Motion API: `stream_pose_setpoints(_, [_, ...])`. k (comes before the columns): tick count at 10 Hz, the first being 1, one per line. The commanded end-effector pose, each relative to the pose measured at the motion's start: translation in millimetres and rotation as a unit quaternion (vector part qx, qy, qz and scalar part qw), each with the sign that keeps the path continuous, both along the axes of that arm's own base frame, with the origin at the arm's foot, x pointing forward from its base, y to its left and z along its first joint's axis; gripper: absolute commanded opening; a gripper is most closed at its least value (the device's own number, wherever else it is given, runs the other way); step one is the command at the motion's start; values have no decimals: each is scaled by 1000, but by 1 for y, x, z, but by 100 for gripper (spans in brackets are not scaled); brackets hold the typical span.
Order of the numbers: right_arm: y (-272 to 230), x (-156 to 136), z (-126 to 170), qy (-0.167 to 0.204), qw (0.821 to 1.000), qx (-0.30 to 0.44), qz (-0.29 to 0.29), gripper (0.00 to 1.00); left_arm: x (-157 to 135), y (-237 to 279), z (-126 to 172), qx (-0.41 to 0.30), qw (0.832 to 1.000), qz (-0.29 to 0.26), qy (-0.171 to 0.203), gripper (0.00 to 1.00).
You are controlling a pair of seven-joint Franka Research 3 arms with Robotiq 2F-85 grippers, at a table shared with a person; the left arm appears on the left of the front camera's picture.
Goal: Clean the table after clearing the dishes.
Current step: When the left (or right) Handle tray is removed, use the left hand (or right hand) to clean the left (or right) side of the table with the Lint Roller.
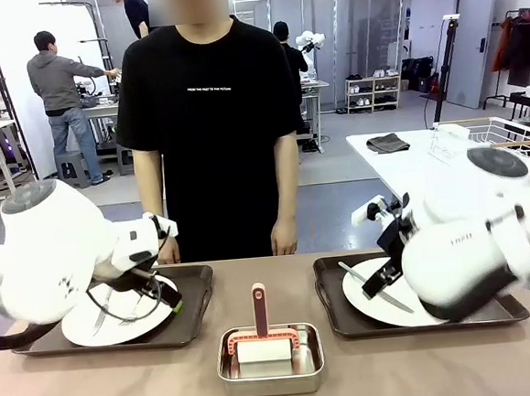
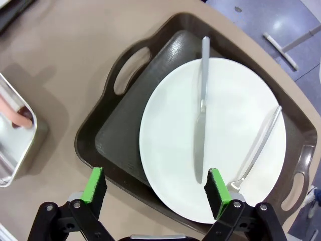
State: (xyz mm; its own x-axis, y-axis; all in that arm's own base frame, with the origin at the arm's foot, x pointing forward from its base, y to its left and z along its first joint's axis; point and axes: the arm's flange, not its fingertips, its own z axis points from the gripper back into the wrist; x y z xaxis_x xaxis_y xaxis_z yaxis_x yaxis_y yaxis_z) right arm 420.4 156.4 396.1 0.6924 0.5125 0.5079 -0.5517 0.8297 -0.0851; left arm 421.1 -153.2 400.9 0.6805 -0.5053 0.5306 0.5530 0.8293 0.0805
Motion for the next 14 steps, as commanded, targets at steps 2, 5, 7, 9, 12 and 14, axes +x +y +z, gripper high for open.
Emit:
stream_pose_setpoints(2, [-39,55,47,104,990,90,11,100,33,44,55,-92,991,-65,76,100])
stream_pose_setpoints(5, [-98,88,88,199,946,254,22,100,36,142,100,-288,943,-97,139,100])
stream_pose_setpoints(7, [-155,89,96,249,902,354,4,100,17,212,110,-391,908,-82,129,100])
stream_pose_setpoints(9, [-228,86,85,267,864,422,-62,100,-16,279,109,-476,871,-40,116,100])
stream_pose_setpoints(12, [-322,63,66,248,818,500,-140,100,-61,360,92,-534,840,25,98,100])
stream_pose_setpoints(14, [-381,37,51,233,775,559,-179,100,-98,405,74,-570,814,69,92,100])
